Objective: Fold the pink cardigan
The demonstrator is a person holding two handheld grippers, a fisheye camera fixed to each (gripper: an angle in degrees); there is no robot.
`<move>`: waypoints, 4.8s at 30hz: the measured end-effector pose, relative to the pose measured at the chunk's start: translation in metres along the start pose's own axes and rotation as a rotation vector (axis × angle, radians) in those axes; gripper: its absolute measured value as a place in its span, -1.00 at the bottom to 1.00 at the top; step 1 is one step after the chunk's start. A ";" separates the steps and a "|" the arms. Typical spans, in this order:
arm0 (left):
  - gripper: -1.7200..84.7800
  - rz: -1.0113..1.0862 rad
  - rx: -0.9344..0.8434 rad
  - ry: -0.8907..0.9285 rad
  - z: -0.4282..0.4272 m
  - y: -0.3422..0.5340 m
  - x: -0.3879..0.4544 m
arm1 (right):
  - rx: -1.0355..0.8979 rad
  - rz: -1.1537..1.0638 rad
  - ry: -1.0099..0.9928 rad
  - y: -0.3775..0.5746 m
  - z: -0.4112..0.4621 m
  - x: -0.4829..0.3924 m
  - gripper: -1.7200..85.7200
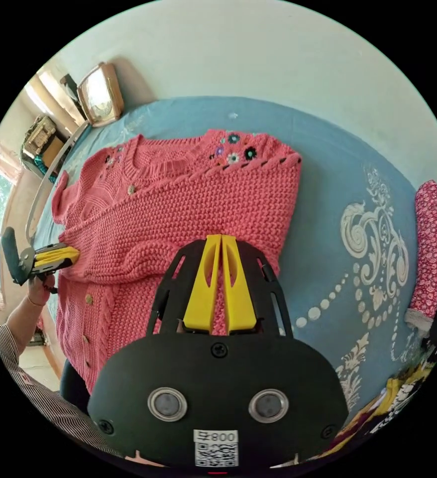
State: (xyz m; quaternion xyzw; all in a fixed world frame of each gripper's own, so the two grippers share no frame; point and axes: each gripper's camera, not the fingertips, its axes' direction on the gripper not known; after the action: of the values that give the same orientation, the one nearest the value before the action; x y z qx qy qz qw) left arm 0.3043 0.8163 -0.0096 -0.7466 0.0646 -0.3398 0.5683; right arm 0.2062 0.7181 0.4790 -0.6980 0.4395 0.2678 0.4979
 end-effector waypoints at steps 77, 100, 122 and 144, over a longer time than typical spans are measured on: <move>-0.89 0.272 0.188 0.086 -0.053 0.203 0.092 | -0.351 0.245 -1.273 -0.054 0.132 0.132 -0.75; -0.90 0.660 0.103 0.093 0.004 0.057 0.260 | 0.105 0.166 -1.078 0.107 -0.066 0.281 -0.95; -0.91 -0.533 0.124 0.677 0.087 0.065 0.137 | -0.150 -0.196 -0.313 0.104 -0.067 0.152 -0.81; -0.87 -0.592 0.185 0.691 0.088 0.048 0.109 | -0.194 -0.317 -0.234 0.105 -0.096 0.096 -0.81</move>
State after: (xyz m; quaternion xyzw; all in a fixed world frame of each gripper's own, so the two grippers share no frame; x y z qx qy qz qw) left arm 0.4522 0.8175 -0.0159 -0.5219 0.0037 -0.7207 0.4562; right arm 0.1528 0.5828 0.3880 -0.7673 0.2354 0.3064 0.5119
